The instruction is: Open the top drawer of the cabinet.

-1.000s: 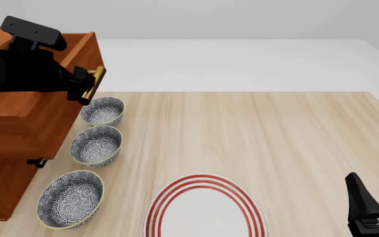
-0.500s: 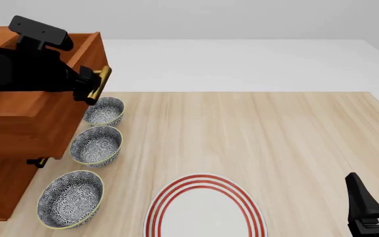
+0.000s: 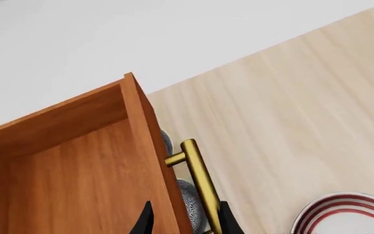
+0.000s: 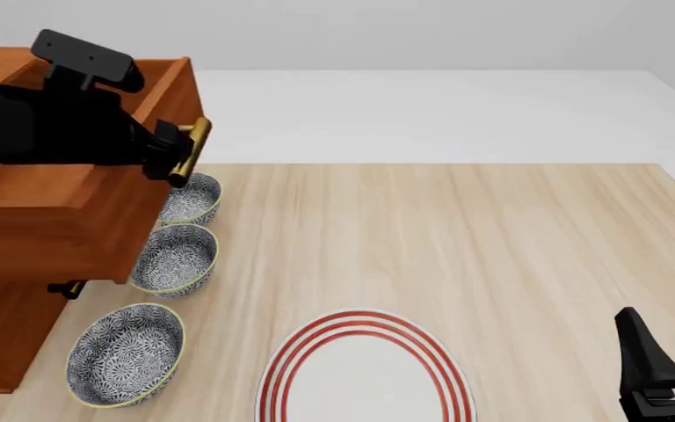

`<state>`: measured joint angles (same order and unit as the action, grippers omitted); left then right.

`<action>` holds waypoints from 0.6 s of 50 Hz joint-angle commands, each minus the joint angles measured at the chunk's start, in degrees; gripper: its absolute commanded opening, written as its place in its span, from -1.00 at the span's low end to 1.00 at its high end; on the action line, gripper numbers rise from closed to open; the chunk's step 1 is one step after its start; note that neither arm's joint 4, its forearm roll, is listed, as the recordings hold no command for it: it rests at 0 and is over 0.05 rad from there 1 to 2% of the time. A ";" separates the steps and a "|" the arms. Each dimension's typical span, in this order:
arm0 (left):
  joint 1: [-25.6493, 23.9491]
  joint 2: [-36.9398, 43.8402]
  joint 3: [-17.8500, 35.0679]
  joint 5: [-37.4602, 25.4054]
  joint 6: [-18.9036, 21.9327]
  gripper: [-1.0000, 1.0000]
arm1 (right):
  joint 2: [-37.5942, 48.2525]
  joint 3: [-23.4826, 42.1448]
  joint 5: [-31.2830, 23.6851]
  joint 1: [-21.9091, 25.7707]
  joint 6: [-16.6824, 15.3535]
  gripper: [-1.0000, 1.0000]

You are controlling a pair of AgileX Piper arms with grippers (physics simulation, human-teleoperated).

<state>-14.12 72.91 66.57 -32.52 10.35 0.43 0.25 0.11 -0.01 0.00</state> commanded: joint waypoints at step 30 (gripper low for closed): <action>-4.17 0.55 -0.40 -0.54 -0.72 1.00 | -0.01 0.00 0.00 0.01 0.00 1.00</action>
<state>-16.74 73.11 66.77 -32.71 9.11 0.43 0.25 0.11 -0.01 0.00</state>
